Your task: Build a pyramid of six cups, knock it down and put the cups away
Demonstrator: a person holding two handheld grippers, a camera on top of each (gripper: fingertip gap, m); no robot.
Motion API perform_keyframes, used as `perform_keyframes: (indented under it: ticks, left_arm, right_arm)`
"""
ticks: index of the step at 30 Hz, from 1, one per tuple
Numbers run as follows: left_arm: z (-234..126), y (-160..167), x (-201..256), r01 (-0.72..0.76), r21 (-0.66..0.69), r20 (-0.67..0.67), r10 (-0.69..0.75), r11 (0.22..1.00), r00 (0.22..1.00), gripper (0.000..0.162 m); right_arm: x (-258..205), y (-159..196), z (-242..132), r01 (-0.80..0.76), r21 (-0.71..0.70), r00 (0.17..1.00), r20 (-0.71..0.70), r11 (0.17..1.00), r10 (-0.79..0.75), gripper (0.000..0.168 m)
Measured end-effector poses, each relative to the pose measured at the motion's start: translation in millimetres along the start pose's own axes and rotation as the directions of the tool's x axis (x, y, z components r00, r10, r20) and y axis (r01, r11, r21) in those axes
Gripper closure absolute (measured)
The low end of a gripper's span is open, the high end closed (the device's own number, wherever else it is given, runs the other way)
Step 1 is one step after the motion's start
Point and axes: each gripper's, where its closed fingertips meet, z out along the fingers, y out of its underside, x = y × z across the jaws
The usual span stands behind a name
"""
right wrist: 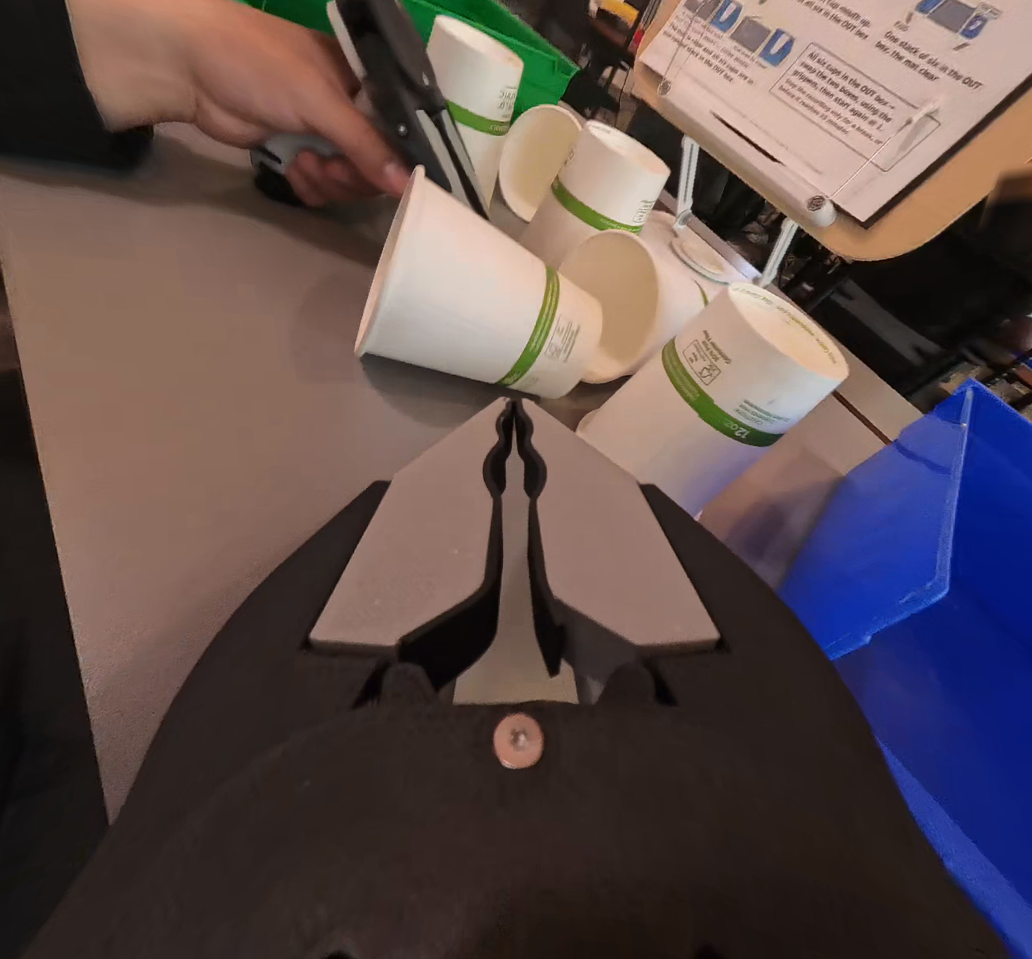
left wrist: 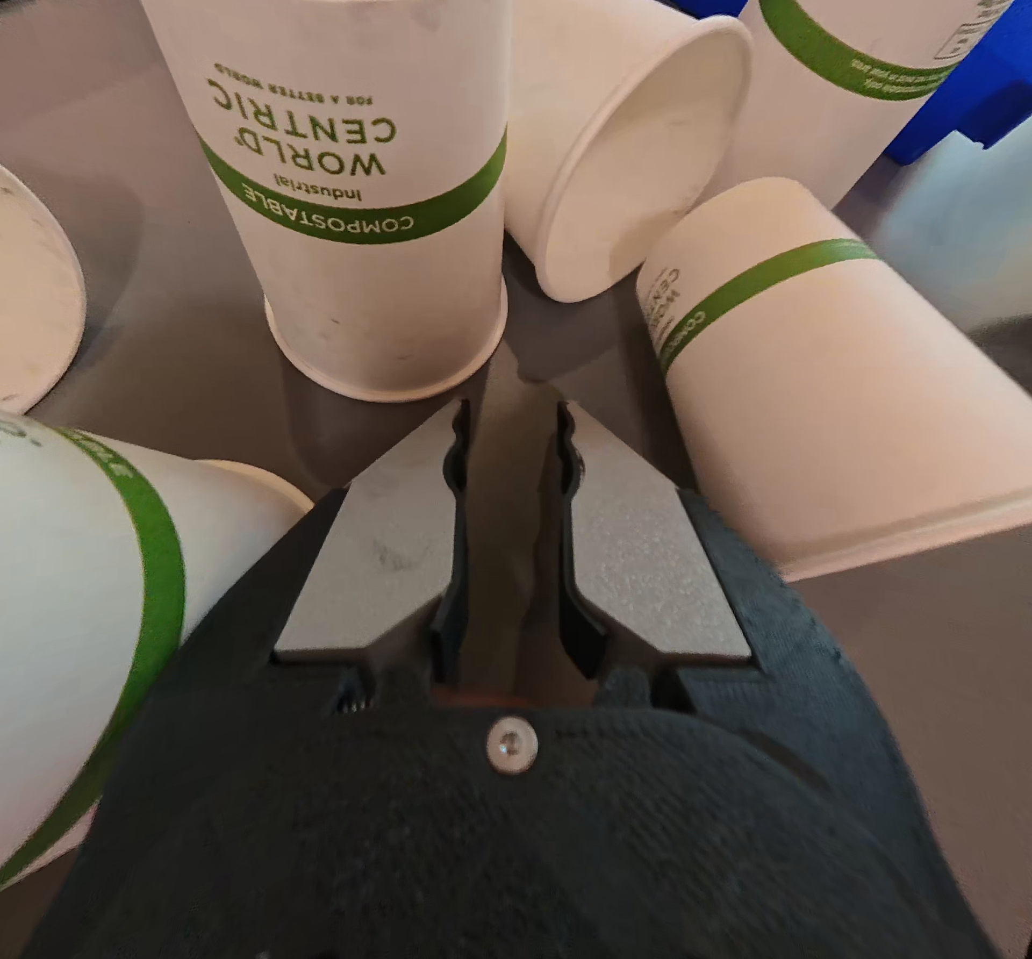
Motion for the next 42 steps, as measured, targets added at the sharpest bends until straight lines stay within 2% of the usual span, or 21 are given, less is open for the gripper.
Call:
perform_keyframes:
  ticks: [3,4,9,11,13,14,15,18,19,21,24,28,35,39,42]
  left_arm:
    - [2.5,3.2,2.3,-0.025,-0.026,0.001,0.025,0.999,1.0,0.132]
    - [3.1,3.9,3.0,-0.033,-0.032,0.001,0.033,0.999,0.999,0.132]
    - [1.1,1.6,1.9,-0.037,-0.014,0.013,0.037,0.999,0.999,0.133]
    - [-5.1,-8.1,-5.4,-0.038,0.055,0.06,0.035,0.998,0.998,0.134]
    - [-22.9,-30.2,-19.1,-0.061,0.206,0.15,0.03,0.977,0.988,0.134]
    - [-37.7,-45.3,-25.2,-0.07,0.305,0.191,0.011,0.95,0.982,0.134]
    - [-56.6,-61.5,-29.2,-0.074,0.421,0.216,-0.02,0.904,0.976,0.134]
    - [-125.1,-95.4,-35.6,-0.076,0.736,0.217,-0.128,0.672,0.968,0.134]
    - [-143.0,-98.9,-37.4,-0.082,0.793,0.211,-0.146,0.604,0.966,0.138]
    - [-161.5,-97.9,-46.5,-0.075,0.839,0.211,-0.196,0.539,0.958,0.138]
    - [-157.6,-92.5,-57.9,-0.03,0.83,0.203,-0.252,0.557,0.946,0.135]
    - [-137.2,-92.1,-46.3,-0.038,0.78,0.2,-0.191,0.625,0.961,0.135]
    - [-106.0,-90.0,-23.1,-0.235,0.651,0.353,-0.013,0.722,0.936,0.136]
    - [-82.8,-81.1,-23.2,-0.21,0.574,0.345,-0.001,0.792,0.938,0.136]
    - [-81.4,-79.1,-23.9,-0.254,0.546,0.386,0.029,0.799,0.922,0.139]
  right_arm:
    - [2.7,4.1,2.8,-0.039,-0.025,0.999,0.008,0.999,0.039,0.168]
    - [3.4,8.0,5.7,-0.04,-0.054,0.999,0.003,0.998,0.04,0.163]
    - [-2.9,30.2,19.9,0.051,-0.225,0.998,-0.009,0.973,-0.055,0.149]
    - [-4.9,35.1,22.5,0.11,-0.264,0.992,-0.024,0.958,-0.121,0.147]
    - [-6.0,37.7,23.8,0.157,-0.287,0.984,-0.037,0.945,-0.175,0.145]
    - [-7.0,38.8,24.4,0.176,-0.295,0.98,-0.039,0.939,-0.196,0.144]
    - [-6.7,39.3,24.5,0.185,-0.299,0.977,-0.045,0.936,-0.207,0.15]
    - [-0.4,36.2,22.8,0.098,-0.275,0.992,-0.051,0.956,-0.116,0.167]
    - [3.0,34.8,21.8,0.041,-0.26,0.997,-0.047,0.965,-0.055,0.161]
    - [10.2,32.6,19.8,-0.075,-0.23,0.997,-0.036,0.97,0.068,0.145]
    - [12.5,31.6,18.7,-0.195,-0.211,0.979,0.023,0.958,0.205,0.137]
    - [11.3,34.8,20.3,-0.271,-0.237,0.952,0.077,0.933,0.297,0.13]
    - [10.3,36.7,21.4,-0.24,-0.25,0.963,0.063,0.938,0.264,0.127]
    - [9.1,38.0,22.3,-0.224,-0.259,0.967,0.061,0.939,0.247,0.127]
    - [5.3,42.1,24.8,-0.219,-0.293,0.964,0.085,0.931,0.253,0.126]
